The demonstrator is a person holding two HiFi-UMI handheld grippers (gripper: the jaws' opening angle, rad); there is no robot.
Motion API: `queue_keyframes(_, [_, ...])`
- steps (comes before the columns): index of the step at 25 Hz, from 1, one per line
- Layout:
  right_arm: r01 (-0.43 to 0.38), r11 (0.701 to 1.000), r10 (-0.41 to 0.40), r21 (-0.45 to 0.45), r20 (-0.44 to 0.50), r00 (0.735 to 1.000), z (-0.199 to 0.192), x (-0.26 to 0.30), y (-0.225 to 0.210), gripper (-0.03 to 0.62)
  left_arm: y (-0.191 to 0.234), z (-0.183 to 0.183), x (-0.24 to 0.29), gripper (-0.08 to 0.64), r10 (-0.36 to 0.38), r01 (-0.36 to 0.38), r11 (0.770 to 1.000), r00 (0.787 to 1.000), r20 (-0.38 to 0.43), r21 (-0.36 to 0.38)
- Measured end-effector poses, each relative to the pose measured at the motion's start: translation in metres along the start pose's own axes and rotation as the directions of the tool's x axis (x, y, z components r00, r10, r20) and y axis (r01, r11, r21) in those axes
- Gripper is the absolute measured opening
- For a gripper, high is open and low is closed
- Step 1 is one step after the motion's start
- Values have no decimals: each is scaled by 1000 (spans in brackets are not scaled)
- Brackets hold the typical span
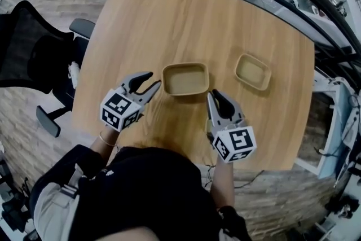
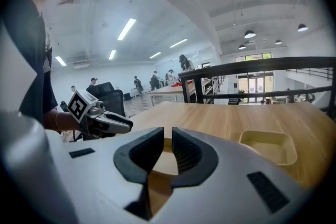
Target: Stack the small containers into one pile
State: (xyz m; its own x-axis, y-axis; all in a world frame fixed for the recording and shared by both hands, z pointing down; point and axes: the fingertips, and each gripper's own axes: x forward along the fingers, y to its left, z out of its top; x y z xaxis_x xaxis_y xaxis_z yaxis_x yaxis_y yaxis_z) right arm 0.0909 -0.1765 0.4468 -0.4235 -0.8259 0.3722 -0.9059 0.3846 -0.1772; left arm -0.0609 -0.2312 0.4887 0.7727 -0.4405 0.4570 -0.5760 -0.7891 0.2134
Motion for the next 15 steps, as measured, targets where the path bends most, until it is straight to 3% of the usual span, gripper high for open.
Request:
queue_keyframes(2, [3, 1000, -3, -11, -28, 1000, -4, 6, -5, 35, 3, -2, 8, 127, -7, 7, 1000, 1000, -8, -5])
queue_keyframes(5, [-1, 1000, 1, -5, -75, 997, -15, 16, -12, 137, 8, -7, 20, 132, -13, 13, 1000, 1000, -23, -8])
queue_keyframes(15, [20, 998, -35, -58, -271, 962, -53, 37, -32, 140, 18, -29, 48, 147, -51, 48, 998, 995, -89, -39])
